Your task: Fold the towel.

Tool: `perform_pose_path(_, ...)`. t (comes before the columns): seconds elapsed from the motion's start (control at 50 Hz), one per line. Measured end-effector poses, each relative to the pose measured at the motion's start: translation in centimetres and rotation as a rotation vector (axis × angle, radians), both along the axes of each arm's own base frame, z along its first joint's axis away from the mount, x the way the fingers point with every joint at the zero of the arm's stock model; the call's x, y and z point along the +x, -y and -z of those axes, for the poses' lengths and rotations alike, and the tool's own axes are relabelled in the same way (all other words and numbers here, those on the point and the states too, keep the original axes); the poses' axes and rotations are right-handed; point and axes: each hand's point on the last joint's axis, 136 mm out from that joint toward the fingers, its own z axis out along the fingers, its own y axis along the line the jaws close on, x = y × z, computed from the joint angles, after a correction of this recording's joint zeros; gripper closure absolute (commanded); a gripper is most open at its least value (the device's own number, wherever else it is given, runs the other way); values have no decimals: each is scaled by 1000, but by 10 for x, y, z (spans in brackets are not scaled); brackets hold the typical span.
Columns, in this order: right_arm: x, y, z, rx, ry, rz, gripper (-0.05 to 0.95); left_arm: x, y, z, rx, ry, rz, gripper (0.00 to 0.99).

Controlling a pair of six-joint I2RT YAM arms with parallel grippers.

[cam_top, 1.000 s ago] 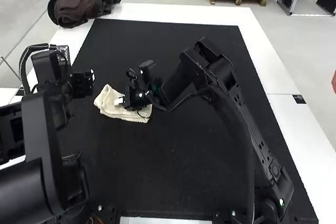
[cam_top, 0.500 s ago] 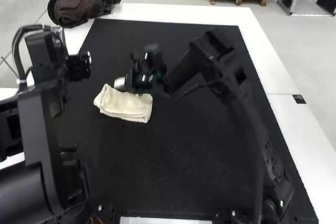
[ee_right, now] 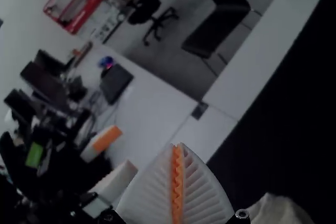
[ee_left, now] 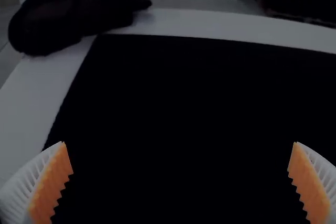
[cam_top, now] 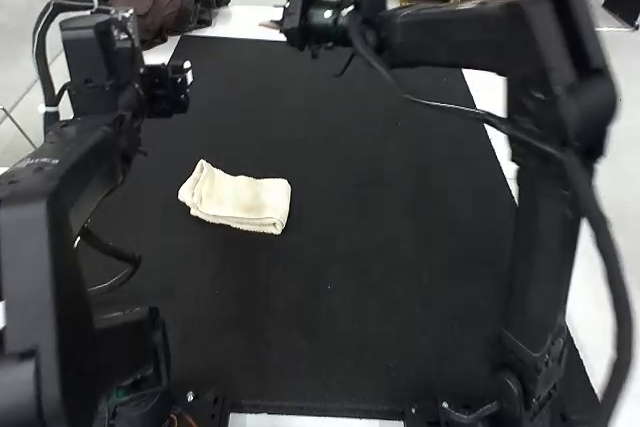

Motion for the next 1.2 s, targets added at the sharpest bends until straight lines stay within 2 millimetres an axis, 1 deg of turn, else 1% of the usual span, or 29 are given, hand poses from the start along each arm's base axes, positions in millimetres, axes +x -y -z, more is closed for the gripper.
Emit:
perform_pose_path(0.1, -18, 24, -27, 14, 39, 27, 380, -4, 21, -21, 15, 47, 40, 31)
perform_pose_path(0.16, -26, 42, -44, 24, 68, 54, 49, -8, 33, -33, 22, 76, 59, 31)
perform_pose_path(0.18, -30, 53, -53, 30, 88, 69, -31, -10, 36, -37, 24, 84, 65, 31)
perform_pose_path(0.26, -38, 87, -80, 50, 161, 131, -23, -19, 46, -51, 32, 126, 73, 31)
perform_pose_path(0.28, -41, 100, -89, 57, 187, 158, -23, -22, 46, -55, 35, 139, 67, 31)
perform_pose_path(0.36, -49, 137, -113, 73, 262, 244, -23, -34, 42, -73, 47, 198, 35, 31)
perform_pose_path(0.38, -53, 151, -122, 77, 289, 281, -23, -38, 41, -79, 50, 218, 27, 31)
perform_pose_path(0.46, -67, 187, -144, 91, 370, 375, -21, -56, 42, -105, 62, 312, 11, 31)
perform_pose_path(0.48, -74, 199, -152, 97, 405, 408, -21, -61, 42, -110, 64, 332, 9, 31)
perform_pose_path(0.52, -84, 214, -161, 105, 449, 448, -21, -72, 44, -122, 68, 376, 8, 31)
perform_pose_path(0.54, -93, 225, -167, 113, 483, 476, -21, -77, 45, -126, 69, 393, 7, 31)
perform_pose_path(0.58, -104, 238, -175, 123, 524, 513, -21, -87, 46, -135, 70, 431, 6, 31)
perform_pose_path(0.6, -114, 248, -182, 131, 557, 539, -21, -92, 47, -138, 70, 446, 7, 31)
perform_pose_path(0.66, -133, 267, -193, 148, 617, 592, -21, -106, 48, -149, 69, 495, 2, 31)
perform_pose_path(0.68, -143, 277, -198, 155, 645, 619, -21, -111, 48, -152, 69, 512, 1, 31)
perform_pose_path(0.7, -147, 280, -200, 157, 656, 628, -21, -116, 48, -154, 69, 530, -4, 31)
perform_pose_path(0.74, -163, 293, -206, 161, 697, 666, -21, -127, 47, -159, 70, 564, -11, 31)
perform_pose_path(0.78, -175, 302, -209, 155, 724, 699, -21, -140, 48, -164, 71, 606, -17, 31)
perform_pose_path(0.86, -203, 324, -215, 148, 804, 784, -21, -166, 49, -174, 76, 686, -24, 31)
perform_pose_path(0.94, -227, 341, -216, 137, 888, 866, -21, -190, 50, -178, 80, 754, -32, 31)
perform_pose_path(0.98, -245, 350, -215, 124, 949, 921, -21, -200, 50, -180, 82, 786, -38, 31)
perform_pose_path(1.02, -260, 356, -215, 117, 1003, 960, -21, -204, 50, -180, 82, 799, -41, 31)
perform_pose_path(1.1, -299, 368, -214, 121, 1152, 1064, -21, -203, 49, -180, 82, 805, -44, 31)
perform_pose_path(1.14, -318, 377, -210, 126, 1205, 1140, -21, -203, 49, -180, 84, 812, -45, 31)
perform_pose_path(1.18, -327, 385, -208, 129, 1228, 1205, -21, -202, 49, -179, 100, 817, -50, 30)
perform_pose_path(1.2, -323, 390, -206, 112, 1215, 1239, -21, -202, 49, -179, 114, 819, -52, 31)
